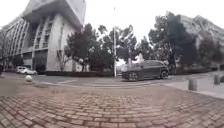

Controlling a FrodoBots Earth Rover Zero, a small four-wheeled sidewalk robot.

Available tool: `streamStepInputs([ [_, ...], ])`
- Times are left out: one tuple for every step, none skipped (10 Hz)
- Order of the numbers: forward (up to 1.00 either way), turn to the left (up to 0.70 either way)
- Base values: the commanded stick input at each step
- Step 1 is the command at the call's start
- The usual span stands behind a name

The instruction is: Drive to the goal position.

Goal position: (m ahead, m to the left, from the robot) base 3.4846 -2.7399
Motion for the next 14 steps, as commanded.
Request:
streamStepInputs([
  [0.45, 0.0],
  [0.45, 0.0],
  [0.45, 0.0],
  [0.45, 0.0],
  [0.45, 0.0],
  [0.45, 0.0],
  [0.45, 0.0],
  [0.45, 0.0],
  [0.45, 0.0],
  [0.45, 0.0],
  [0.45, 0.0],
  [0.45, 0.0],
  [0.45, 0.0],
  [0.45, 0.0],
])
